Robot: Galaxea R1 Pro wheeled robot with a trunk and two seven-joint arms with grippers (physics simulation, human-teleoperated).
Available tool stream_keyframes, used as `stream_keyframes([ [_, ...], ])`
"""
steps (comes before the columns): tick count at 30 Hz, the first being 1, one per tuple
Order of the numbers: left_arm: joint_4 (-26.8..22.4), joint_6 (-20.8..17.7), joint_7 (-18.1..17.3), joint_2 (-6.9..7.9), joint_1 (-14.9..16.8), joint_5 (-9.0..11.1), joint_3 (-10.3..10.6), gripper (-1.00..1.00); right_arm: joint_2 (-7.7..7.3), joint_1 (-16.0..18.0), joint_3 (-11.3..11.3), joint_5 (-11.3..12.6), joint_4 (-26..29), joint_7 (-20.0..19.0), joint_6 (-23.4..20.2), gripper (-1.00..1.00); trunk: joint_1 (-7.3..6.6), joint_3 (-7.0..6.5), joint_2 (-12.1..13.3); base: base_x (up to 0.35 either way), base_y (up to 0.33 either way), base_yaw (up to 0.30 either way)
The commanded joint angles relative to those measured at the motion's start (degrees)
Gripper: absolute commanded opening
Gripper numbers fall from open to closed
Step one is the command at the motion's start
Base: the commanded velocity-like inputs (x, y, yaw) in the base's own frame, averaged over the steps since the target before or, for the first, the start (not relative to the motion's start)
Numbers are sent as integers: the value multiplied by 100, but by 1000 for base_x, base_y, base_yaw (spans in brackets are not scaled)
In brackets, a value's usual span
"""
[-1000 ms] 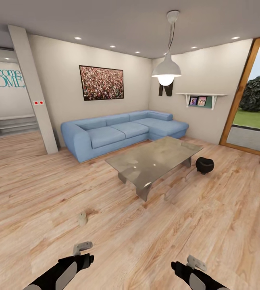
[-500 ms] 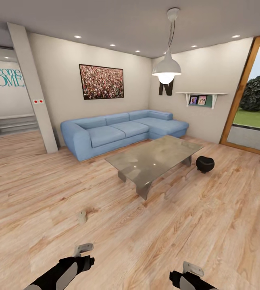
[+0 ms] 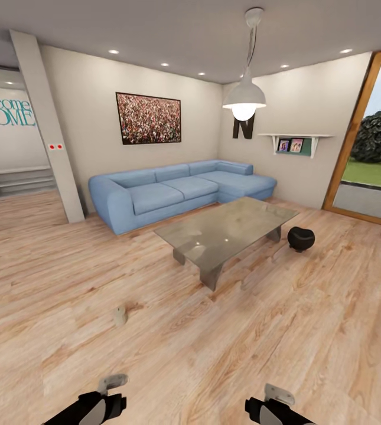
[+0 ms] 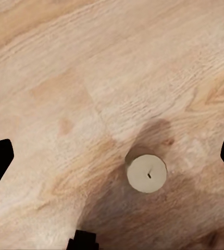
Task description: Place each of the two pumpkins and all three candles from the living room inside a cabinet in the living room (use any cabinet), then make sure every cabinet is closed, and position the cauldron so it is next to a table in the living room.
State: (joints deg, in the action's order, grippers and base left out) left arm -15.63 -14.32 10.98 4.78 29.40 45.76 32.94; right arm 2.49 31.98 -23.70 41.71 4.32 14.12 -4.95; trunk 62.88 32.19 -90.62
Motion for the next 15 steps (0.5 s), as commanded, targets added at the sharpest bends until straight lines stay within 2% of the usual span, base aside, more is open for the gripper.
stream_keyframes([
  [1,-3,14,45,-47,1,56,50,100,25,2,-51,24,14,41,-42,100,22,24,-45,0,0,0],
  [5,69,78,50,-190,2,56,68,100,78,2,-61,22,20,86,-55,100,110,96,-205,0,0,0],
  [11,175,385,53,-245,2,-22,203,100,115,2,-63,28,36,395,-51,100,242,204,-446,0,0,0],
  [15,194,455,60,-256,-2,-47,225,100,136,2,-61,30,39,460,-50,100,330,276,-606,0,0,0],
])
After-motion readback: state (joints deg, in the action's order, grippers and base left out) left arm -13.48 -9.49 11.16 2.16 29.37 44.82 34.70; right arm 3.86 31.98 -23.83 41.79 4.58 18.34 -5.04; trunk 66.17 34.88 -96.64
